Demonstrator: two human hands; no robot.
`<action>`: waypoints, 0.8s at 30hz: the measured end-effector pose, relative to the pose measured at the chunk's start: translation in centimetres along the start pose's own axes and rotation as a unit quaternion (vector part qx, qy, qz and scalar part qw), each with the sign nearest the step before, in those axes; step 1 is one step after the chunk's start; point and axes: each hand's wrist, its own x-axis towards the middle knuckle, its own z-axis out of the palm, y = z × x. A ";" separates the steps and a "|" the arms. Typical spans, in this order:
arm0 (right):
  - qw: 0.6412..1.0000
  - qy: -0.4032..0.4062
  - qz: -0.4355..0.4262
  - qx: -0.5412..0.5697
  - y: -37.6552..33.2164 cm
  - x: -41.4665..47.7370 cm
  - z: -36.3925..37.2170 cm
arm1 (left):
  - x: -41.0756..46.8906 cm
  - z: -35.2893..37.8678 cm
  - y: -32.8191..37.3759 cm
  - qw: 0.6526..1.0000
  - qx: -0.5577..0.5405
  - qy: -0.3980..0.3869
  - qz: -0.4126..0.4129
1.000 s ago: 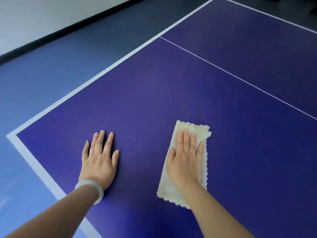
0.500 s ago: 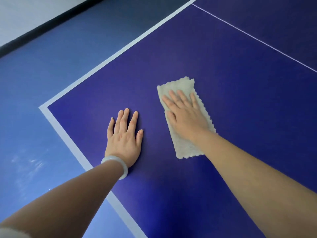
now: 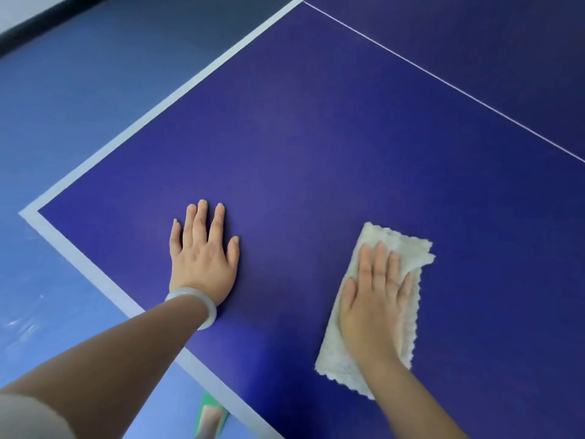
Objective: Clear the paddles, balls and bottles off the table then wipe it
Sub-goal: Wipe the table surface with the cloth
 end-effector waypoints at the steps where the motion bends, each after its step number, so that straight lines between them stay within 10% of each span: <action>1: 0.999 -0.002 -0.045 -0.001 -2.2 -0.8 0.5 | -0.1 0.0 0.0 1.000 0.004 0.000 0.000; 7: 0.973 -0.016 -0.227 -0.029 -2.2 0.6 0.5 | -0.1 -0.1 0.1 1.000 -0.005 0.001 0.014; 14: 0.973 0.018 0.228 0.033 0.1 -2.2 0.3 | 0.0 0.0 -0.1 0.999 0.000 -0.014 0.029; 19: 0.999 -0.006 -0.031 0.023 -10.7 -5.3 1.2 | 0.0 -0.1 0.0 0.999 -0.001 -0.018 0.026; 24: 0.980 -0.015 -0.199 -0.021 -3.3 -9.8 1.2 | -0.1 -0.2 -0.1 0.999 -0.004 -0.029 0.033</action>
